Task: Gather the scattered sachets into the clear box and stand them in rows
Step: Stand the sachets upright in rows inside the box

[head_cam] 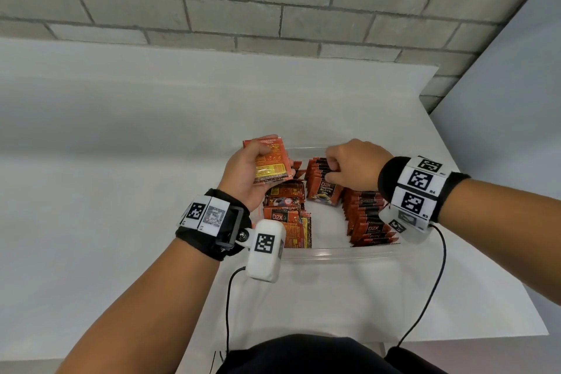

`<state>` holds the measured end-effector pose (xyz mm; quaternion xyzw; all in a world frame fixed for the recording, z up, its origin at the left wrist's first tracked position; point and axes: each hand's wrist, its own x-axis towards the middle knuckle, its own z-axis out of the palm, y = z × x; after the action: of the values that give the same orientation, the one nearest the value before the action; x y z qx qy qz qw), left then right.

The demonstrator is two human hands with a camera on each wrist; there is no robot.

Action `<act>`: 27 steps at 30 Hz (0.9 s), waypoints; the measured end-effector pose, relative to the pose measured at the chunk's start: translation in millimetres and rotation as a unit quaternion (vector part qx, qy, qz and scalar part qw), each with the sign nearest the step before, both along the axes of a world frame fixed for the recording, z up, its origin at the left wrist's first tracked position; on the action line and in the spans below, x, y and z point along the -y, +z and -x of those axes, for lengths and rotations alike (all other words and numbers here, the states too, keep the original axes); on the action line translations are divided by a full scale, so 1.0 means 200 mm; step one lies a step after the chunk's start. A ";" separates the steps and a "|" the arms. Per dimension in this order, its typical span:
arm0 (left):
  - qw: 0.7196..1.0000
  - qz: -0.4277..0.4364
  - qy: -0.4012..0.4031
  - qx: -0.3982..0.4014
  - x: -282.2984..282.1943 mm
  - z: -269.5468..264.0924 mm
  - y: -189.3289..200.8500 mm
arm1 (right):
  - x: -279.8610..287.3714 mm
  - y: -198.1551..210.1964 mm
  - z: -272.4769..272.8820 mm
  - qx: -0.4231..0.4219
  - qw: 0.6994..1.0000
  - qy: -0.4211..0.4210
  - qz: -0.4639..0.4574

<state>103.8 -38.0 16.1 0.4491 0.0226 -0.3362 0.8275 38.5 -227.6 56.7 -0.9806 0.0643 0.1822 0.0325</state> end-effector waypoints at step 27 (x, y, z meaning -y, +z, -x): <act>0.997 0.023 -0.074 0.025 0.13 0.14 0.09 | -0.05 0.05 0.26 0.219 0.912 -0.022 -0.347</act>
<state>75.4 -64.8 34.7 0.4388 -0.0388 -0.3853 0.8109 -13.4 -216.8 66.2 -0.9211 0.0103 -0.0276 0.3882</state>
